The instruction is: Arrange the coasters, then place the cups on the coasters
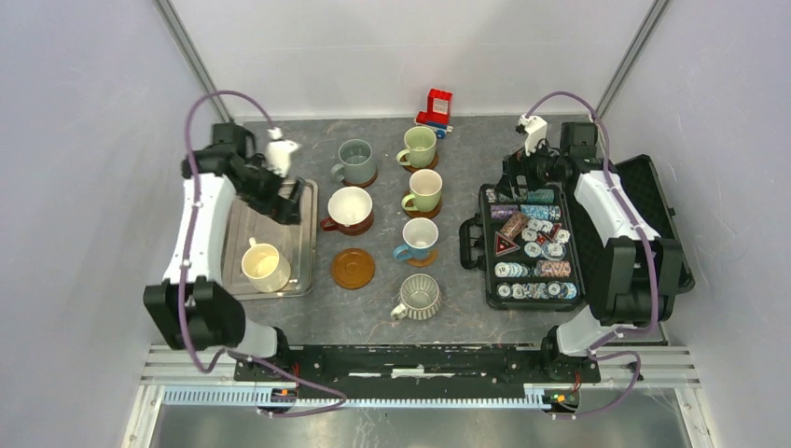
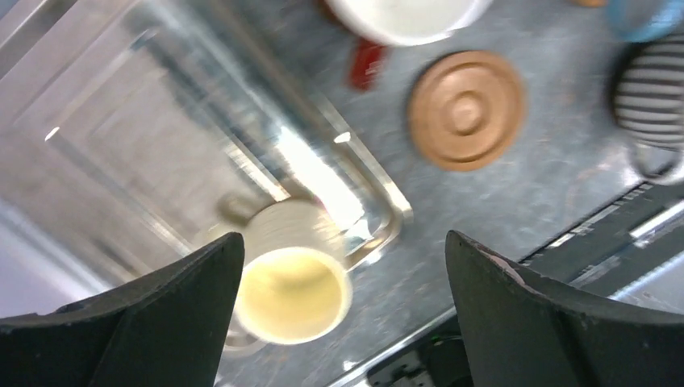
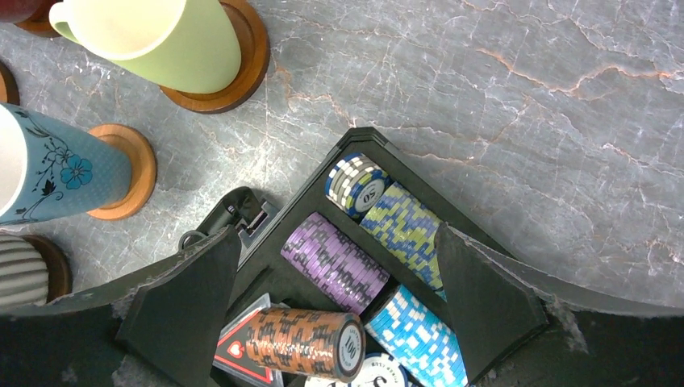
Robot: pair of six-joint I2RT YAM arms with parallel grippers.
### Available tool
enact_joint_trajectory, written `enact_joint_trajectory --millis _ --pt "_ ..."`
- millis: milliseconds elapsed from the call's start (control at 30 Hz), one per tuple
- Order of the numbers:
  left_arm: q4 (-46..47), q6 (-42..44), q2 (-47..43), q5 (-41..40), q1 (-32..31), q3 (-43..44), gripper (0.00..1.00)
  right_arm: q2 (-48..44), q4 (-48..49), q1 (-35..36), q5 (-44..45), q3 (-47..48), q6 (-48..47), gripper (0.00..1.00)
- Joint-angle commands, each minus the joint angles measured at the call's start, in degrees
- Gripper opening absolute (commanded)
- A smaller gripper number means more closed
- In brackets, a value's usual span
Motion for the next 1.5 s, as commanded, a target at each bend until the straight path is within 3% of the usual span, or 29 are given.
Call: enact_joint_trajectory --millis 0,133,500,967,1200,1467 --pt "-4.3 16.2 6.5 1.0 14.5 7.0 0.97 1.7 1.0 0.0 -1.8 3.7 0.8 0.98" --pt "-1.0 10.2 15.6 -3.3 21.6 14.5 0.84 2.7 1.4 0.0 -2.2 3.4 1.4 0.98" --pt "9.3 6.9 23.5 -14.4 21.9 9.2 0.71 4.2 1.6 0.1 -1.9 3.9 1.7 0.98" --pt "11.6 9.4 24.7 -13.1 21.6 -2.3 0.72 5.2 1.3 0.4 -1.0 4.4 1.3 0.98" --pt "12.6 8.4 24.2 -18.0 24.6 -3.9 0.62 4.6 1.1 0.5 -0.3 4.1 0.6 0.98" --pt "6.7 15.1 19.8 -19.0 28.0 -7.7 0.53 4.4 0.8 0.5 -0.3 3.8 0.2 0.98"
